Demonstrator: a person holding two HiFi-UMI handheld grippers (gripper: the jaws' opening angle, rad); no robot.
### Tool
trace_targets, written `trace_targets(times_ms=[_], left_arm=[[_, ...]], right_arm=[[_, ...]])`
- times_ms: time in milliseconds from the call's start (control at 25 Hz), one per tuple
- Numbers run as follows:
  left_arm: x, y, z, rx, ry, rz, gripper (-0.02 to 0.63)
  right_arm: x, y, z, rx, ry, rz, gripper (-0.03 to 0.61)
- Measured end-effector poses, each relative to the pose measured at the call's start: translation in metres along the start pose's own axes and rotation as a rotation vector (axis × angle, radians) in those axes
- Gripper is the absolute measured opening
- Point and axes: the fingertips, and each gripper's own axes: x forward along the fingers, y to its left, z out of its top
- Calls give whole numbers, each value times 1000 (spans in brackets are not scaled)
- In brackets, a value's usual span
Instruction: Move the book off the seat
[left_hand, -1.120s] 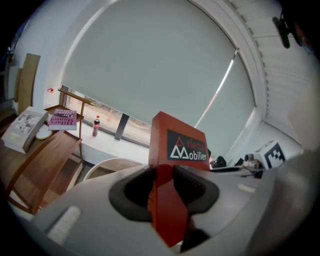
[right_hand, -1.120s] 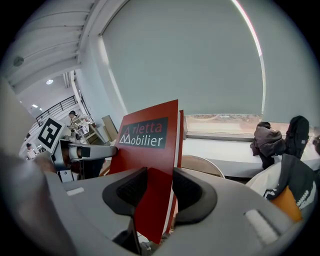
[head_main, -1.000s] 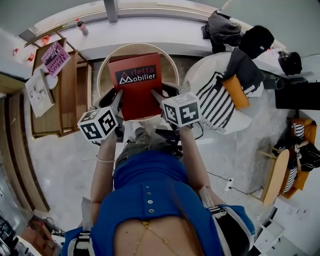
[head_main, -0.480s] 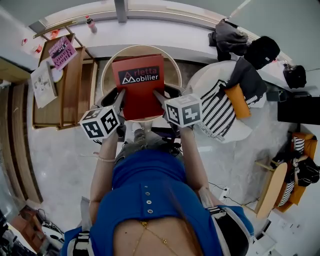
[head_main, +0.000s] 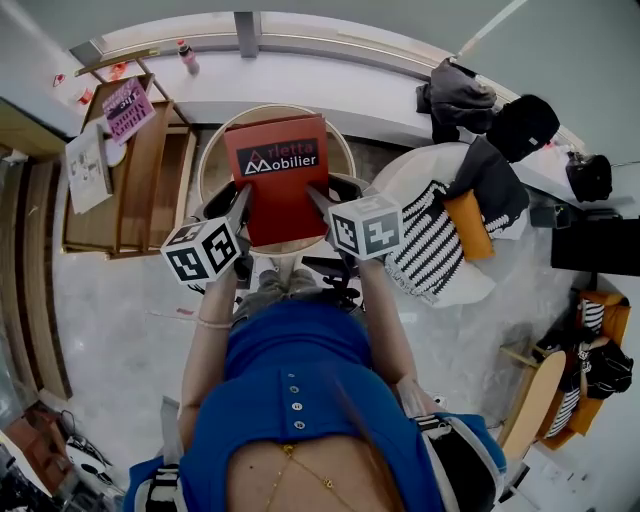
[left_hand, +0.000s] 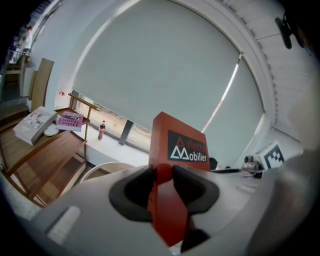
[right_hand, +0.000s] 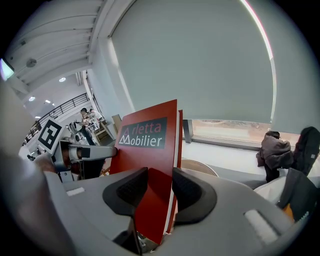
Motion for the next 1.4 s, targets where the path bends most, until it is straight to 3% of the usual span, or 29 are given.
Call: trace_targets(times_ms=[1400], left_arm=[[8,-12,-13,-17,-3,48,121]], right_arm=[[0,-18,-10,-17,24,55,156]])
